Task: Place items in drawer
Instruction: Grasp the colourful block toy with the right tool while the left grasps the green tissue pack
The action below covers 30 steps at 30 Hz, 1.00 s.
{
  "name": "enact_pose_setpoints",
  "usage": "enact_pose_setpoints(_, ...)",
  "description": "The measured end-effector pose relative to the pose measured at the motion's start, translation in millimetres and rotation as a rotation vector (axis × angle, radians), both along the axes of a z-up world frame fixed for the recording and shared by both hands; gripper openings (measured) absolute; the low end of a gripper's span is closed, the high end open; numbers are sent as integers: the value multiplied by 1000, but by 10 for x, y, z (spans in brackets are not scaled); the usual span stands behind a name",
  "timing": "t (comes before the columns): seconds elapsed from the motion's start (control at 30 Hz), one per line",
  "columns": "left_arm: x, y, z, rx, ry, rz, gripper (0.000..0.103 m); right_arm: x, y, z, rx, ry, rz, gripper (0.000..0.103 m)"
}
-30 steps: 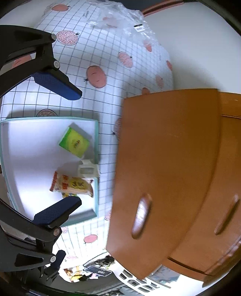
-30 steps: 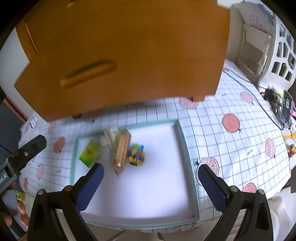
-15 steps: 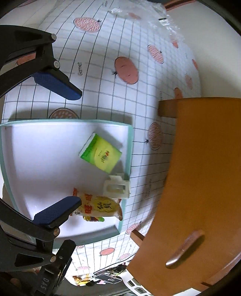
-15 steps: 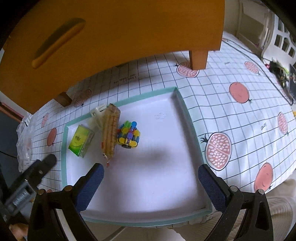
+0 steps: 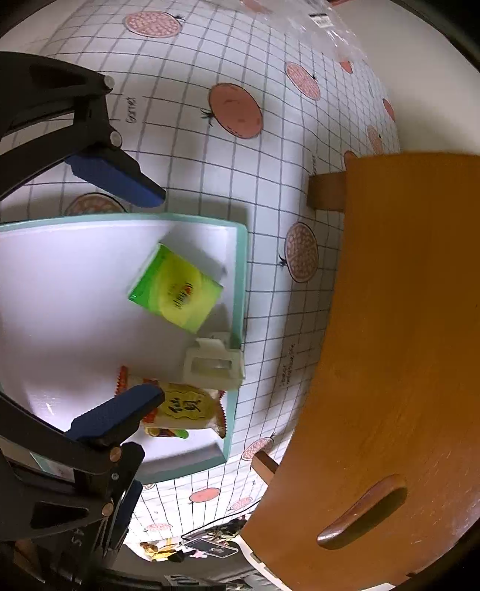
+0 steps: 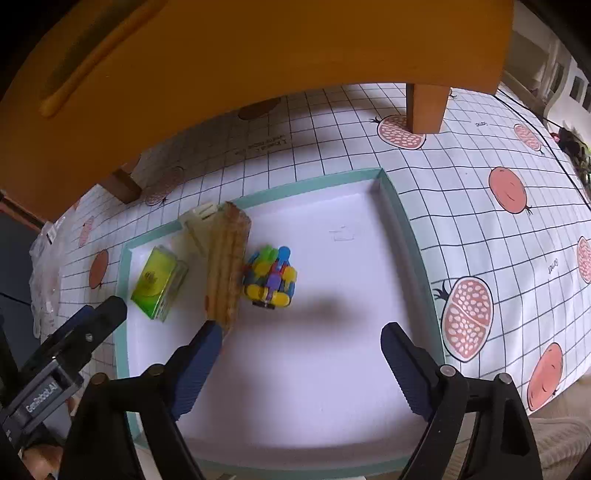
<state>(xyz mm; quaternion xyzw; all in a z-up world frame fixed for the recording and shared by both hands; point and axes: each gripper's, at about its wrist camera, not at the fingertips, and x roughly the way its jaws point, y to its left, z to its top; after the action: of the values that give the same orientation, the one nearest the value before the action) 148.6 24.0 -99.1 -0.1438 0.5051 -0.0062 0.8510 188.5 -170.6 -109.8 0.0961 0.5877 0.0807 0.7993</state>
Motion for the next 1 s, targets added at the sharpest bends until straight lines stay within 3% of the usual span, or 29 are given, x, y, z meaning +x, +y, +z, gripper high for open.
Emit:
enact_pose_setpoints(0.6, 324, -44, -225, 91, 37, -67, 97, 343, 183, -249, -43, 60, 7, 82)
enact_pose_setpoints(0.93, 370, -92, -266, 118, 37, -90, 97, 432, 315, -292, -60, 55, 30, 68)
enact_pose_setpoints(1.0, 367, -94, -263, 117, 37, -94, 97, 439, 345, -292, -67, 54, 39, 58)
